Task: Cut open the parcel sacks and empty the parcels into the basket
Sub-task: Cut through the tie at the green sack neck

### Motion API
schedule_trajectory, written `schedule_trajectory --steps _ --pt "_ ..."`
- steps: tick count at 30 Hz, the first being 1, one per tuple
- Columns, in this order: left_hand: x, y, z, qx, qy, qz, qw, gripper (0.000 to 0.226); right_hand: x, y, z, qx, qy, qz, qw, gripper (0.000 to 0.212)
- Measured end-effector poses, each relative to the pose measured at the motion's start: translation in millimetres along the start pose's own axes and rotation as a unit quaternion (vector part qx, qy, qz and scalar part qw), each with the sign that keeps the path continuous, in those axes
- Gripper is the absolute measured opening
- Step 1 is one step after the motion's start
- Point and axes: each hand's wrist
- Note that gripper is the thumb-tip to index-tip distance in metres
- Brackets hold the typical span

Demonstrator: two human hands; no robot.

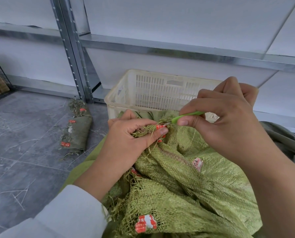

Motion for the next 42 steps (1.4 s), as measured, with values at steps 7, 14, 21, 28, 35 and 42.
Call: schedule_trajectory --steps 7,14,21,28,35,42 --pt "-0.5 2.0 -0.1 -0.003 0.007 -0.003 1.0 0.025 1.0 2.0 2.6 -0.016 -0.007 0.021 1.0 0.015" --pt "0.2 -1.1 -0.2 -0.004 0.007 0.011 1.0 0.021 1.5 3.9 7.5 -0.023 -0.021 0.011 0.999 0.02" --pt "-3.1 0.4 -1.1 0.011 -0.003 0.039 0.999 0.025 0.6 3.3 4.1 -0.034 -0.024 0.059 0.997 0.018" --pt "-6.1 -1.5 3.7 0.004 -0.017 0.042 0.999 0.025 -3.1 12.2 1.5 0.047 0.029 0.066 0.996 0.012" --pt "-9.6 0.8 0.1 -0.08 -0.038 0.025 0.996 0.025 -9.2 24.0 0.6 0.253 0.191 0.03 0.948 0.02" --pt "-11.2 0.5 -10.4 -0.093 0.023 -0.03 0.995 0.024 -7.6 21.1 5.9 0.369 0.224 0.032 0.901 0.017"
Point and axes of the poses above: each hand's wrist, its own x-axis towards the middle knuckle, its own y-axis out of the palm, z = x × y, and after that the axes turned 12 degrees about -z, right-handed
